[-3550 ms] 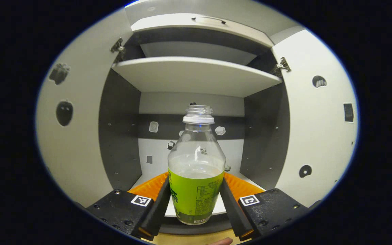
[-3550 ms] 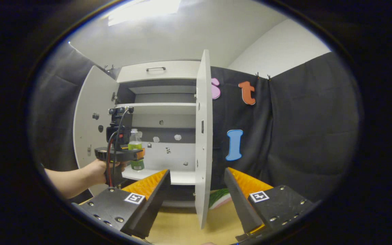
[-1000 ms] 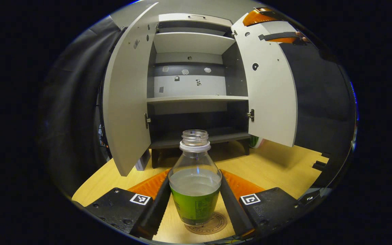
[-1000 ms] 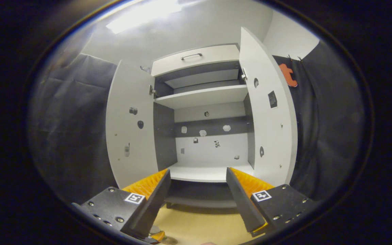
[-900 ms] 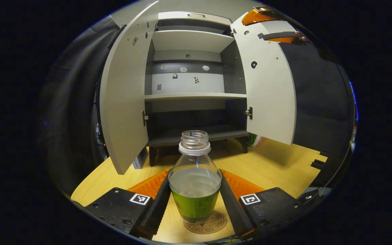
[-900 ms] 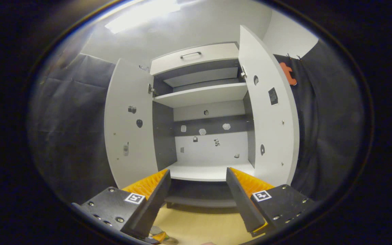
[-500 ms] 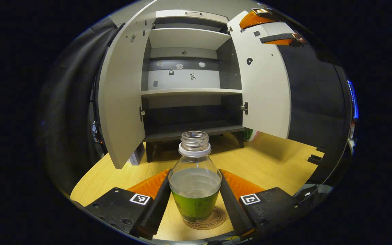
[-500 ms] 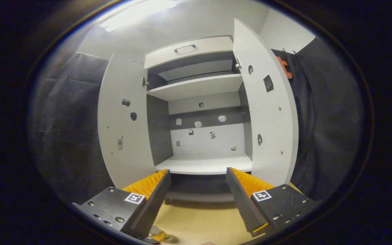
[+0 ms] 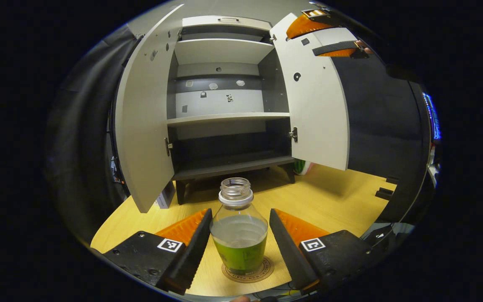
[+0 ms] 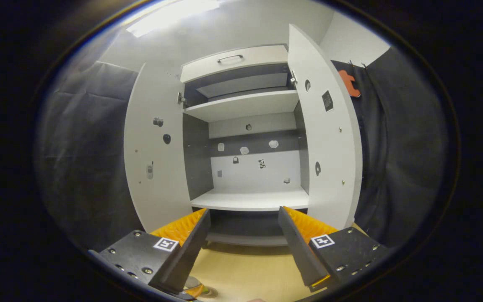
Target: Grasp the bottle in the cabinet with the left hand and place it on the coaster, then close the right door with the right hand and the left door with the left hand.
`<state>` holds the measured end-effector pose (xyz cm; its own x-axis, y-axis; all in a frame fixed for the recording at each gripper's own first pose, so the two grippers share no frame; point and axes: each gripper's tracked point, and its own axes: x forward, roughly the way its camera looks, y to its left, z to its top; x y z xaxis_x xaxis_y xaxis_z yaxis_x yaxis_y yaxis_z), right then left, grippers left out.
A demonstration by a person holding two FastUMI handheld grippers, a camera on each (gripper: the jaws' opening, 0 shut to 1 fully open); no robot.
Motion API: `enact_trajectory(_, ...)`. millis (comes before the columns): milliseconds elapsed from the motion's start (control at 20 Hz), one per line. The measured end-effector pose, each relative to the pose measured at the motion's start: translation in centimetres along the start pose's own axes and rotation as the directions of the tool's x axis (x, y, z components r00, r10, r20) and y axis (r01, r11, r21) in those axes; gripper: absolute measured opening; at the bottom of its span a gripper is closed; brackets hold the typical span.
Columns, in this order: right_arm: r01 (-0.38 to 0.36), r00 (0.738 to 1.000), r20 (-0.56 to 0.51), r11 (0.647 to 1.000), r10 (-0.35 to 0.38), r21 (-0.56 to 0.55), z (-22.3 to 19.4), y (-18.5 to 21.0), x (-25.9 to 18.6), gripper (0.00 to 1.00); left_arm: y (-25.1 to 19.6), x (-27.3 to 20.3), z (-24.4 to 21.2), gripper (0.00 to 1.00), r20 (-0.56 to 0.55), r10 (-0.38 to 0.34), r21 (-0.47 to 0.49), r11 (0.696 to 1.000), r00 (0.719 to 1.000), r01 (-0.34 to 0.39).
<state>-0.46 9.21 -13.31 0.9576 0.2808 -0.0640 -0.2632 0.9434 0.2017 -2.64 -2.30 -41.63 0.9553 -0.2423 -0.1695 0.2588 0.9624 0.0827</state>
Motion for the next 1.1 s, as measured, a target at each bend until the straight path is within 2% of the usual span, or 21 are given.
enact_trajectory(200, 0.012, 1.000, 0.013, 1.000, -0.012, 0.002, 0.3, -0.8, -0.6, 0.99, 0.2, -0.6, 1.2, 0.94, -0.003, 0.009, 0.019, 1.000, 1.000, -0.009)
enact_trajectory(350, 0.025, 0.999, 0.020, 1.000, -0.025, 0.010, 0.4, -1.6, -1.3, 0.99, 0.1, -1.2, 3.3, 0.94, -0.005, 0.002, 0.016, 1.000, 1.000, -0.002)
enact_trajectory(700, 0.066, 0.996, 0.057, 0.998, -0.065, -0.005, 1.8, -4.1, -2.9, 0.99, -0.5, -2.5, 12.4, 0.94, 0.051, 0.000, -0.076, 0.997, 0.999, 0.004)
enact_trajectory(750, 0.073, 0.995, 0.064, 0.997, -0.073, -0.009, 2.2, -4.6, -3.2, 0.99, -0.4, -2.6, 13.7, 0.96, 0.059, 0.001, -0.077, 0.997, 0.998, 0.004)
enact_trajectory(800, 0.080, 0.994, 0.071, 0.997, -0.078, -0.018, 2.6, -5.1, -3.5, 0.99, -0.3, -2.6, 15.2, 0.94, 0.066, 0.010, -0.072, 0.997, 0.998, -0.005)
enact_trajectory(850, 0.090, 0.993, 0.083, 0.995, -0.087, -0.031, 3.1, -5.7, -3.8, 0.99, 0.2, -2.7, 16.4, 0.94, 0.062, 0.029, -0.065, 0.998, 0.998, -0.025)
enact_trajectory(900, 0.099, 0.991, 0.094, 0.994, -0.094, -0.048, 3.6, -6.5, -4.0, 0.94, 0.6, -2.9, 17.7, 0.94, 0.065, 0.048, -0.065, 0.997, 0.997, -0.043)
enact_trajectory(950, 0.105, 0.989, 0.107, 0.992, -0.098, -0.064, 4.1, -7.2, -4.3, 0.94, 0.8, -3.0, 19.4, 0.94, 0.075, 0.059, -0.073, 0.996, 0.995, -0.053)
enact_trajectory(1000, 0.116, 0.987, 0.116, 0.990, -0.107, -0.075, 4.6, -8.2, -4.5, 0.99, 0.8, -3.0, 20.8, 0.94, 0.082, 0.065, -0.079, 0.995, 0.995, -0.058)
enact_trajectory(1100, 0.159, 0.981, 0.126, 0.982, -0.145, -0.107, 5.4, -10.8, -4.9, 0.99, 1.3, -3.2, 23.8, 0.94, 0.106, 0.070, -0.078, 0.995, 0.992, -0.062)
